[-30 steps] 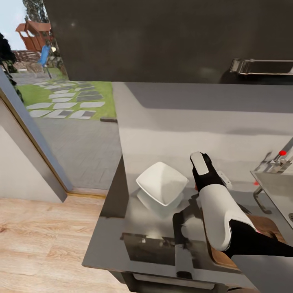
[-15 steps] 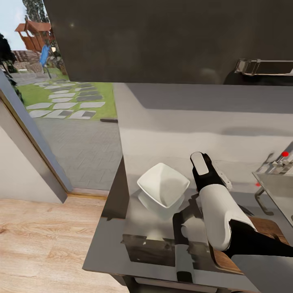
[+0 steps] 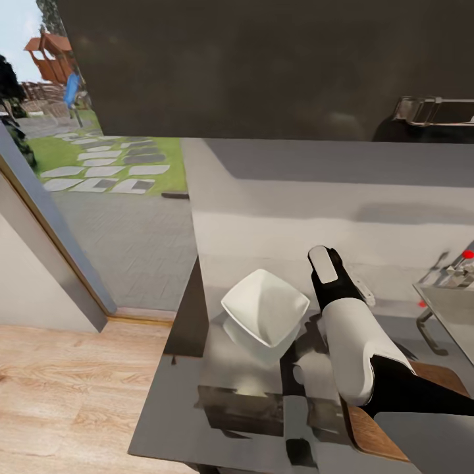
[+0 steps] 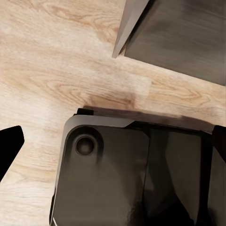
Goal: In the kitchen, take the Vidalia onion out of the sink, dice it on the chopping board with the paring knife, put the diced onion into the bowl on the countertop, then place both the paring knife and the chopping board into the sink.
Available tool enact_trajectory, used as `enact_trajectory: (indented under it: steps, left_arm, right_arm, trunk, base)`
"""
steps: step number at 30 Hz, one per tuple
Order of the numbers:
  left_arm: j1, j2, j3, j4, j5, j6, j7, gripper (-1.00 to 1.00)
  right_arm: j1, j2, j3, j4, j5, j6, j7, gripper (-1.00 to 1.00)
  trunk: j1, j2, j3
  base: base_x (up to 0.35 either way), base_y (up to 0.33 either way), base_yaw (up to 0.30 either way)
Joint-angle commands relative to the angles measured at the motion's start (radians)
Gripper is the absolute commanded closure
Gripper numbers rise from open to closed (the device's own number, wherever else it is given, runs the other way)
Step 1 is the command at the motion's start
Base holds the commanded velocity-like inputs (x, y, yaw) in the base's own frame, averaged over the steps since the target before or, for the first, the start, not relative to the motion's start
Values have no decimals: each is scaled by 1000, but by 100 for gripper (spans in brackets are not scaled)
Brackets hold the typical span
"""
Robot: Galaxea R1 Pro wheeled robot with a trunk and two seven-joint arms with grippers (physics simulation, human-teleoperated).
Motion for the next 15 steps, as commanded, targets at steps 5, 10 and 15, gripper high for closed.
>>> enact_trajectory:
  steps: [5,10,15]
  left_arm:
    - [0,2,-2,-2,10,2,-1,-100]
    - [0,1,-2,-2,10,2,-1,-100]
    - [0,1,-2,-2,10,2,-1,-100]
  right_arm:
    - [-1,1,-4,-1,0,11,-3,-100]
    - [-1,1,-4,-1,1,11,-3,-100]
    - [-1,1,-4,-1,3,11,-3,-100]
  trunk:
    - [0,-1,-1]
    - [0,-1,-1]
    - [0,-1,-5]
  base:
    - [15,0,0]
    - [3,0,0]
    - [0,0,0]
